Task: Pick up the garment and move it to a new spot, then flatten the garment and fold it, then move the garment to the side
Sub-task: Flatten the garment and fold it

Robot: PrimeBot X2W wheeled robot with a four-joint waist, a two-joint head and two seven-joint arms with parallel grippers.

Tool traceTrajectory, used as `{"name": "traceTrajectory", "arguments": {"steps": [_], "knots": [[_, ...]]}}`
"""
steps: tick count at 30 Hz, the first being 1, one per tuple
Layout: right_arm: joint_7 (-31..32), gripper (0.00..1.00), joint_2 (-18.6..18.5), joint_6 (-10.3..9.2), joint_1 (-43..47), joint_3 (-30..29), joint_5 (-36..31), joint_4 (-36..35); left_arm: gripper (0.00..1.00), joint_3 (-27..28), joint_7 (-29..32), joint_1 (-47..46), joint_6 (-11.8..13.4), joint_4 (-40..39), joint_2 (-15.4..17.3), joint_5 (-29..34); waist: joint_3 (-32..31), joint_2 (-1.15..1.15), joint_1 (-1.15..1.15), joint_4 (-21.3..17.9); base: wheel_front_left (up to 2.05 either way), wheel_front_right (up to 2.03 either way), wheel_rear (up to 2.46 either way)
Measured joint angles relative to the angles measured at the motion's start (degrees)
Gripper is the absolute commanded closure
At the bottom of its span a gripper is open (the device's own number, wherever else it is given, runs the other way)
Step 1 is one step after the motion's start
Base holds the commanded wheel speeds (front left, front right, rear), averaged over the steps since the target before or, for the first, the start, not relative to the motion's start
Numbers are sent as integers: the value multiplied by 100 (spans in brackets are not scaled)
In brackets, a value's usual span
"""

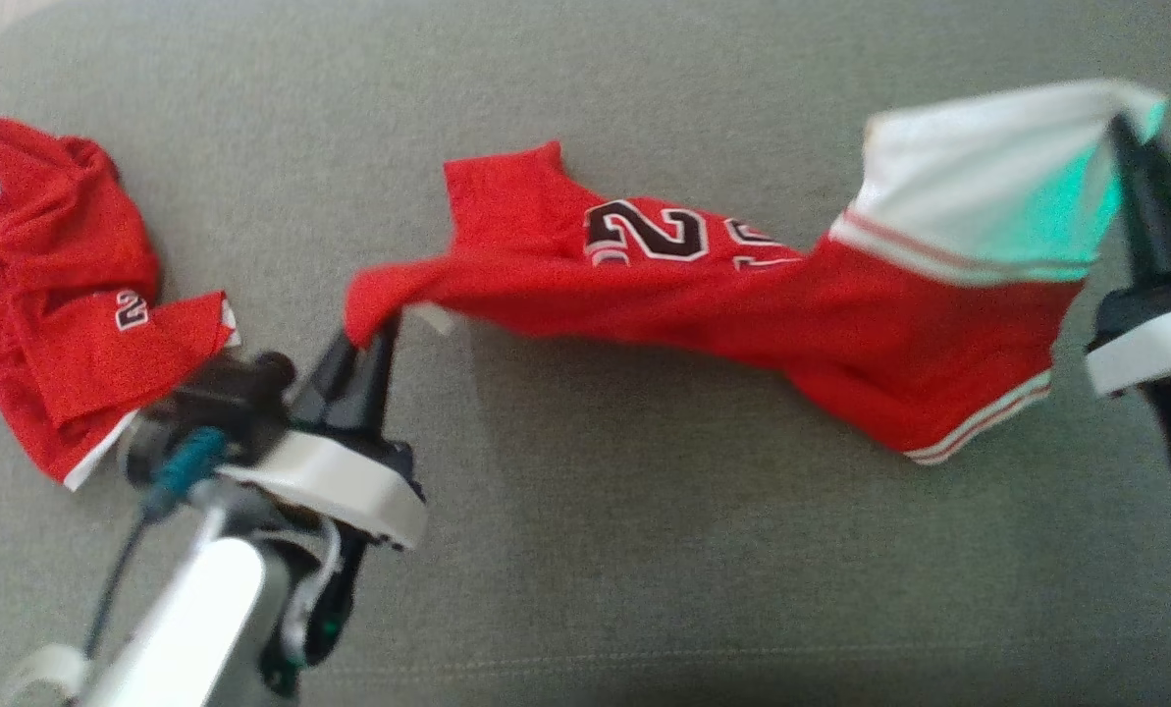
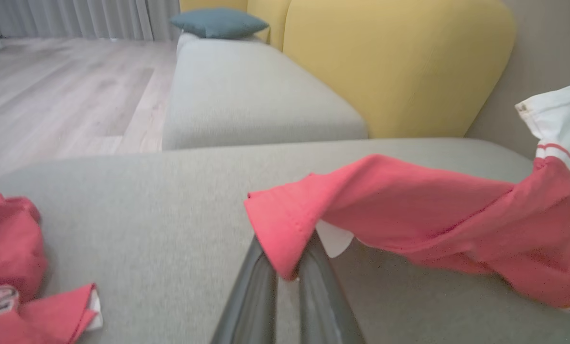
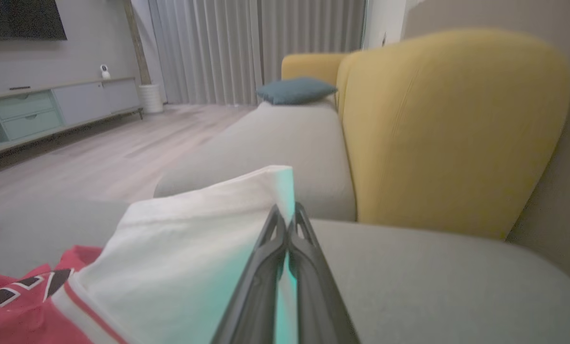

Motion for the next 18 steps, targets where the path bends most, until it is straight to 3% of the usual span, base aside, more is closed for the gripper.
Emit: {"name": "traceTrajectory", "arguments": {"steps": [7, 12, 18], "knots": [[-59, 100, 113, 0, 158, -801, -502, -1885, 100, 442, 44, -136, 163, -1410, 333, 48, -371, 0, 0, -185, 0, 0, 0], [202, 100, 103, 0, 127, -1326, -753, -3141, 100, 745, 355, -749, 203, -2231, 534, 59, -592, 0, 0, -274, 0, 0, 0], [659, 100, -76, 0, -402, -1726, -695, -3852, 100, 844, 891, -1487, 94, -2684, 648, -66, -718, 0, 0, -418, 0, 0, 0]]}}
